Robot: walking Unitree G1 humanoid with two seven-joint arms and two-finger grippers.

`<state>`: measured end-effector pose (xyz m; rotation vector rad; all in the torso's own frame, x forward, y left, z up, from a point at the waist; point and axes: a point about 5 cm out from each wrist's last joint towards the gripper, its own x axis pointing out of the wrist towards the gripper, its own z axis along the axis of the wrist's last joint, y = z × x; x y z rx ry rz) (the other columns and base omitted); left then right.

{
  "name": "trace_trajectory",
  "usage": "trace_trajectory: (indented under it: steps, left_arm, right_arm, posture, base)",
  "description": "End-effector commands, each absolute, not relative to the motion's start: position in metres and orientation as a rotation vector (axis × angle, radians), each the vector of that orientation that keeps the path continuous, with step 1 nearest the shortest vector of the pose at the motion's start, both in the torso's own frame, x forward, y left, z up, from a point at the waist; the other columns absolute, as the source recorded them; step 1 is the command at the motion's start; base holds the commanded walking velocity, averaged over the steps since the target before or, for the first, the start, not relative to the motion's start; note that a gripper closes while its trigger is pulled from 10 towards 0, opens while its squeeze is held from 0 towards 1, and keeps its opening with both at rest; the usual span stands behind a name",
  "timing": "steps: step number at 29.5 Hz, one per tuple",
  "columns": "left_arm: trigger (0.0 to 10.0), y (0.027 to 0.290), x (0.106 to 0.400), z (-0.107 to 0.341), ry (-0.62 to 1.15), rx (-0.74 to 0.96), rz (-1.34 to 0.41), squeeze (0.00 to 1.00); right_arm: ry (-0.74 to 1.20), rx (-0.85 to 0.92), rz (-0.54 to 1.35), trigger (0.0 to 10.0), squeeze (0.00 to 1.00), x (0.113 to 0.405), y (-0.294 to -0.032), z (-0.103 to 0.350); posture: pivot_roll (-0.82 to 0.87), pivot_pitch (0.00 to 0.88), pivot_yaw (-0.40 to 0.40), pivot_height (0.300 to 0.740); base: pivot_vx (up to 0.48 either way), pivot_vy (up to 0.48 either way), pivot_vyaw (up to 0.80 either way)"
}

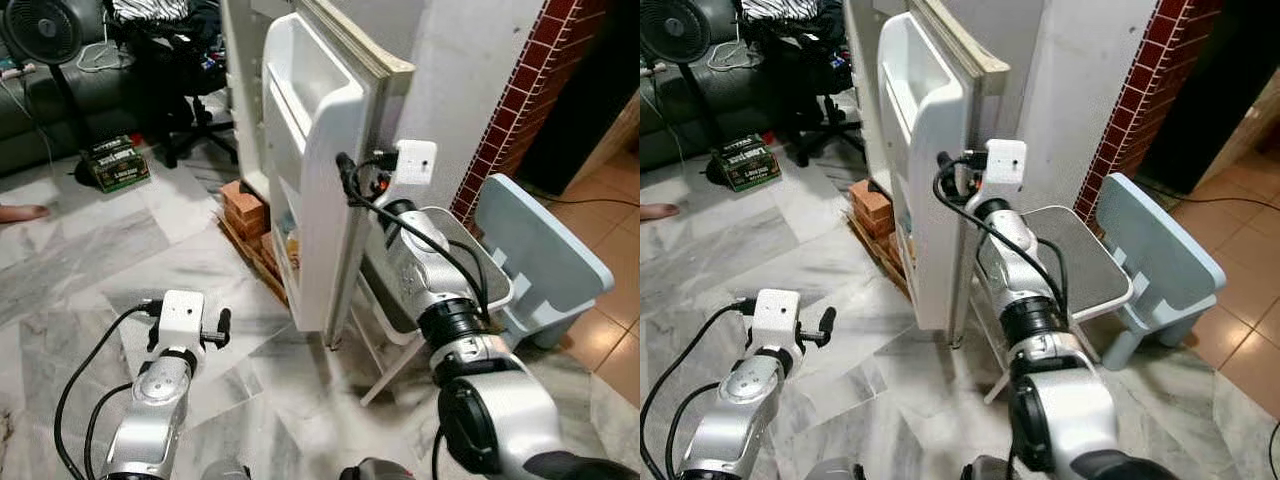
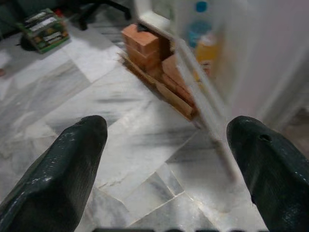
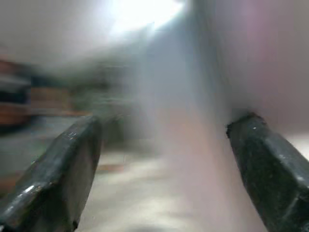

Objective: Restocking fridge

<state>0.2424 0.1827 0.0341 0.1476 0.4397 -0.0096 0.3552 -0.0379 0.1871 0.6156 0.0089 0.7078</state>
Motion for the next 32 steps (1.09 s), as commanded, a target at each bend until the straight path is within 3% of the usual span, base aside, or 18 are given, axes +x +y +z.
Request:
trace_trajectory:
  steps: [1,2,4,7,10,12,15,16,20,25,32]
  left_arm:
    - [10.0,0.185,0.242,0.035,0.441,0.152,-0.008,0.00]
    - [10.0,0.185,0.242,0.035,0.441,0.152,-0.008,0.00]
    - [10.0,0.186,0.241,0.034,0.447,0.147,-0.003,0.00]
    - [10.0,0.186,0.241,0.033,0.448,0.146,-0.003,0.00]
    - [10.0,0.185,0.242,0.033,0.447,0.151,-0.012,0.00]
    - [10.0,0.185,0.244,0.034,0.442,0.155,-0.014,0.00]
    - [10.0,0.186,0.245,0.034,0.440,0.154,-0.010,0.00]
    - [10.0,0.187,0.245,0.035,0.437,0.154,-0.006,0.00]
    - [10.0,0.188,0.246,0.038,0.412,0.158,-0.014,0.00]
    - [10.0,0.186,0.244,0.047,0.336,0.099,-0.029,0.00]
    - [10.0,0.184,0.241,0.049,0.320,0.071,-0.029,0.00]
  right_arm:
    - [-0.119,0.806,1.464,10.0,0.00,0.282,-0.009,0.252]
    - [-0.119,0.806,1.464,10.0,0.00,0.282,-0.009,0.252]
    - [-0.127,0.772,1.694,10.0,0.00,0.239,-0.029,0.254]
    - [-0.055,0.704,1.649,10.0,0.00,0.238,-0.037,0.236]
    - [0.052,0.563,1.510,10.0,0.00,0.248,-0.048,0.199]
    - [0.148,0.282,1.240,10.0,0.00,0.273,-0.060,0.150]
    - [0.174,0.208,1.176,10.0,0.00,0.280,-0.065,0.138]
    - [0.191,0.140,1.045,10.0,0.00,0.291,-0.077,0.127]
    - [0.231,0.078,0.853,10.0,0.00,0.297,-0.094,0.127]
    - [0.095,0.032,0.496,10.0,0.00,0.310,-0.124,0.125]
    - [0.073,-0.005,0.333,10.0,0.00,0.303,-0.142,0.116]
  posture:
    - [0.14,0.000,-0.036,0.740]
    - [0.14,0.000,-0.036,0.740]
    - [0.13,0.000,-0.038,0.740]
    - [0.12,0.000,-0.036,0.740]
    - [0.11,0.000,-0.027,0.740]
    - [0.11,0.000,-0.020,0.740]
    - [0.11,0.000,-0.017,0.740]
    - [0.11,0.000,-0.015,0.740]
    - [0.11,0.000,-0.016,0.740]
    - [0.11,0.000,-0.023,0.740]
    - [0.10,0.000,-0.026,0.740]
  base:
    - [0.000,0.000,0.00]
    - [0.000,0.000,0.00]
    - [0.000,0.000,0.00]
    - [0.000,0.000,0.00]
    - [0.000,0.000,0.00]
    - [0.000,0.000,0.00]
    - [0.000,0.000,0.00]
    - [0.000,0.000,0.00]
    - [0.000,0.000,0.00]
    - [0.164,0.000,0.00]
    - [0.472,0.000,0.00]
